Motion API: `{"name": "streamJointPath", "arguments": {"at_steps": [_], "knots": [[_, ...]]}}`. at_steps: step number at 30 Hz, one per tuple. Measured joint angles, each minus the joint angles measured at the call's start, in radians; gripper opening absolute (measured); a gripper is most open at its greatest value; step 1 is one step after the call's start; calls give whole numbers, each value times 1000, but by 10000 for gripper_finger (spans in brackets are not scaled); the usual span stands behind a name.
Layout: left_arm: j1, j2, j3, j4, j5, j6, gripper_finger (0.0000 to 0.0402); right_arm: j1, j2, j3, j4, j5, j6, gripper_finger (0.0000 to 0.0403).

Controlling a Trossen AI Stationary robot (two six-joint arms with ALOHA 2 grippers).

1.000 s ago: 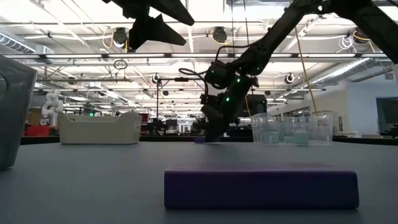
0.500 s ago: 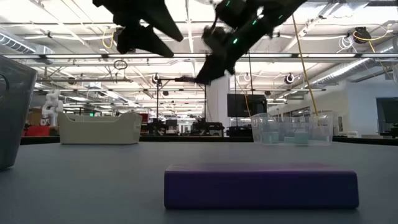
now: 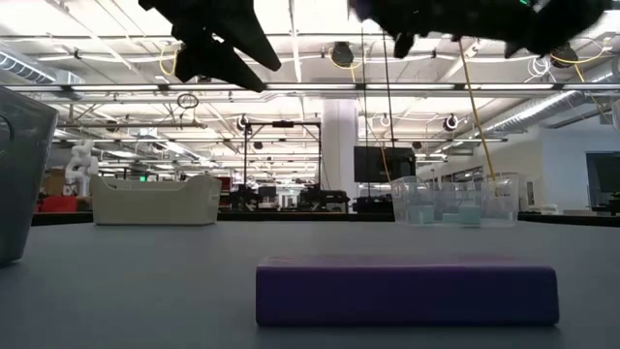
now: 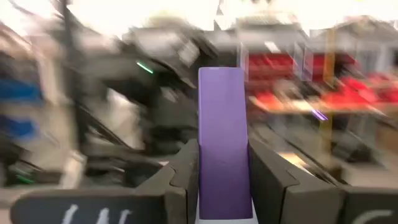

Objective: Sort & place blocks by color
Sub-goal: Put the purple block into the white bin

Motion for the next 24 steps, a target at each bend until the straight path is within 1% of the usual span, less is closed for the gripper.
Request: {"name": "streamJointPath", "arguments": {"at_steps": [2, 4, 6, 8, 10, 12, 16, 19, 21, 24], "knots": [[0, 0, 0, 7, -8, 0, 214, 23, 0, -72, 172, -45, 33, 85], [0, 0, 0, 16, -11, 1, 214, 37, -1, -113, 269, -61, 75, 85], [0, 0, 0, 31, -11, 7, 214, 47, -1, -130, 292, -61, 114, 85], [0, 0, 0, 40, -11, 11, 214, 60, 0, -132, 278, -62, 145, 85], [0, 0, 0, 50, -11, 11, 214, 77, -1, -132, 252, -88, 173, 85], [-1, 0, 0, 57, -10, 11, 214, 99, -2, -131, 189, -124, 222, 85], [-5, 7, 0, 75, 13, 19, 214, 149, -26, -131, -12, -174, 375, 85], [-7, 10, 0, 75, 43, 26, 214, 201, -52, -131, -214, -192, 520, 85], [-7, 14, 0, 79, 43, 24, 214, 246, -71, -131, -340, -197, 620, 85], [-11, 19, 0, 77, 44, 18, 214, 321, -97, -131, -482, -271, 791, 85]]}}
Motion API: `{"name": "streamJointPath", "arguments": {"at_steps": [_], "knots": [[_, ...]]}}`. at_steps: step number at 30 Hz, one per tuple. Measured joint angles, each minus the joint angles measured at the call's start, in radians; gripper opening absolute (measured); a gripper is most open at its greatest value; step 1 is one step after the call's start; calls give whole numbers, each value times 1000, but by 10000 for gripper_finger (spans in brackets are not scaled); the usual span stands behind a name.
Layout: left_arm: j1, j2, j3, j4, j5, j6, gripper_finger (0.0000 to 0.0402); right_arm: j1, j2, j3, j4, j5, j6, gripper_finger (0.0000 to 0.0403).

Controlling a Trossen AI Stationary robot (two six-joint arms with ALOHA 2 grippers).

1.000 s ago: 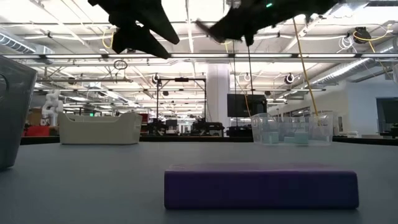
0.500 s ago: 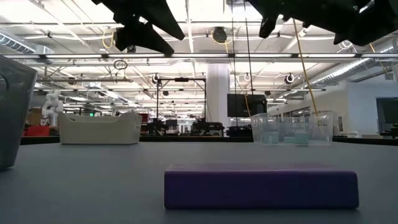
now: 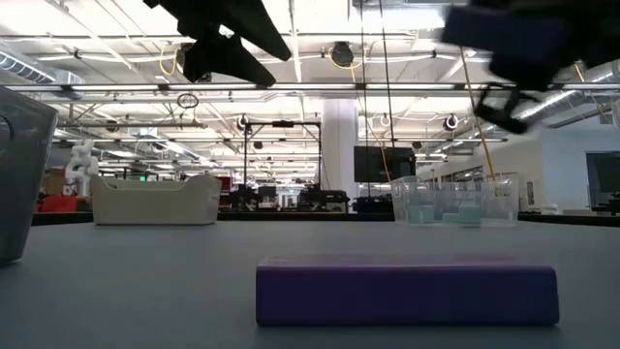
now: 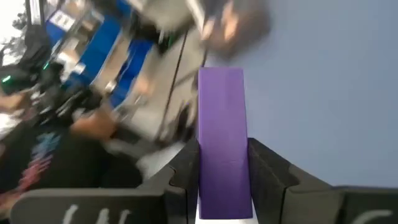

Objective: Sort & place blocks by color
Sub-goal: Put the purple block into the white bin

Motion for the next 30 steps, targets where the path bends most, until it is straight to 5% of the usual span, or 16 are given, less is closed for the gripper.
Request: {"name": "streamJointPath", "arguments": {"at_steps": [9, 18, 24, 30], "knots": [[-22, 85, 1, 91, 34, -14, 214, 263, -65, 2, -184, -51, 347, 85], [-69, 253, -1, 405, 227, 78, 214, 379, -53, 0, -415, -21, 423, 86], [-118, 349, 2, 544, 239, 119, 214, 393, -54, 2, -397, -24, 399, 198], [-126, 394, 0, 589, 237, 418, 214, 392, -58, 2, -325, -23, 309, 282]]}}
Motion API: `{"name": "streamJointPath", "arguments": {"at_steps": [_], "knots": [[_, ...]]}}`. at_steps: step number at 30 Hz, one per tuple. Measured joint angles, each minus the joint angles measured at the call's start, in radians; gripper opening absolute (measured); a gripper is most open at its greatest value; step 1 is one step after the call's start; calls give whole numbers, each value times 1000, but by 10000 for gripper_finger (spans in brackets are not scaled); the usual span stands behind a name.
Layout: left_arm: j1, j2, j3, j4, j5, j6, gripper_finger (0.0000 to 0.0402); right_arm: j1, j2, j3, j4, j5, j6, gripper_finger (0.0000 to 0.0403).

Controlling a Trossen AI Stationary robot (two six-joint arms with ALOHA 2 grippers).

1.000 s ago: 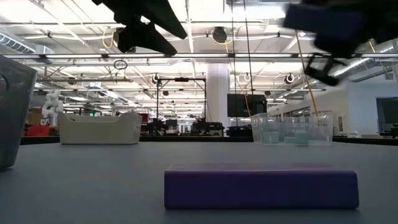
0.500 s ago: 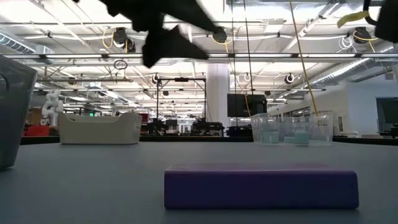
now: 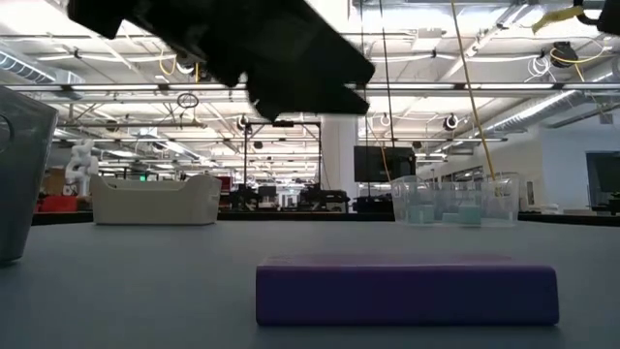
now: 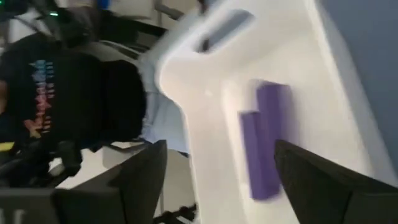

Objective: Sort & place blocks by color
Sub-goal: Put the purple block into the white bin

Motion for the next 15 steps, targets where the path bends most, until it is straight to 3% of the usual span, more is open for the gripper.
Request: {"name": "streamJointPath", "arguments": {"at_steps": [3, 7, 9, 13, 15], "knots": [[28, -3, 0, 74, -2, 153, 214, 0, 0, 0, 74, 3, -41, 298], [67, -7, 0, 211, 22, 194, 214, 10, 1, 0, 146, 7, -56, 302], [84, -10, 2, 228, 72, 150, 214, 10, 0, 0, 186, 28, -85, 301], [86, -8, 1, 118, 171, -122, 214, 9, 0, 0, 232, 113, -219, 301], [57, -8, 1, 63, 174, -147, 214, 8, 0, 0, 235, 162, -282, 301]]}}
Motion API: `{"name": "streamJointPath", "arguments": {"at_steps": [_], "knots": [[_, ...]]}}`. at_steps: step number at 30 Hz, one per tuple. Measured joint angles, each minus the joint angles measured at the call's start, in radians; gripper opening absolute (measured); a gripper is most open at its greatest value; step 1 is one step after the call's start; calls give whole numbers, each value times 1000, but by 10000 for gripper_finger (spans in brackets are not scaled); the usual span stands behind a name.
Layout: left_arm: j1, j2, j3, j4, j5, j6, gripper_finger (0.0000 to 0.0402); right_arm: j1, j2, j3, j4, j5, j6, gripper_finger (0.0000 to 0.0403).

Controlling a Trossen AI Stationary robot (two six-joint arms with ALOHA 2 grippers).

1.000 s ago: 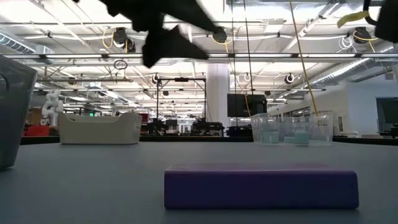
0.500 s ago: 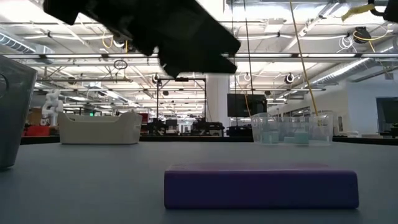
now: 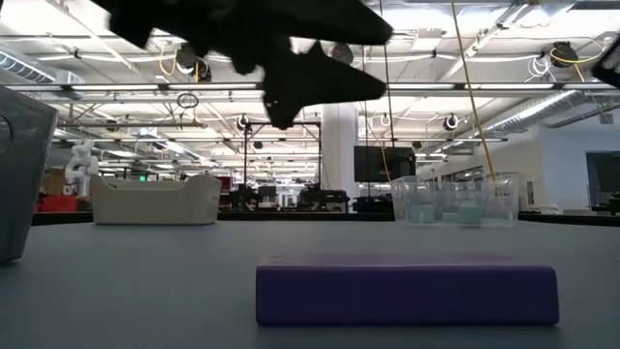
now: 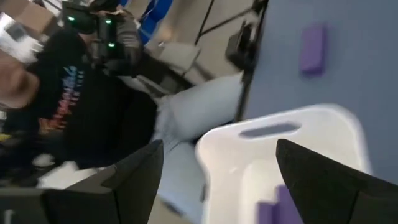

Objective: Sort & place blocks by color
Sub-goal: Put the purple block into the white bin

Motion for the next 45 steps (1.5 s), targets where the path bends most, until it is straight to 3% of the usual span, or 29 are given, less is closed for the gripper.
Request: {"name": "streamJointPath", "arguments": {"at_steps": [7, 12, 18, 28, 37, 40, 45], "knots": [[-134, 23, 44, -117, -160, 198, 214, -36, 0, 0, 4, 80, -202, 301], [-167, 109, 128, -202, -180, 114, 214, -74, 0, 0, 33, 80, -259, 302], [-182, 216, 248, -296, -112, 72, 214, -96, 0, 0, 42, 80, -262, 302], [-179, 278, 265, -358, -95, -24, 214, -97, 0, 0, 39, 76, -260, 302], [-203, 316, 275, -467, -240, -2, 213, -97, 0, -2, 26, 76, -260, 302], [-201, 317, 272, -455, -249, -7, 193, -97, 0, -2, 26, 76, -260, 302], [-199, 315, 269, -450, -255, 53, 106, -97, 0, -2, 22, 76, -260, 302]]}}
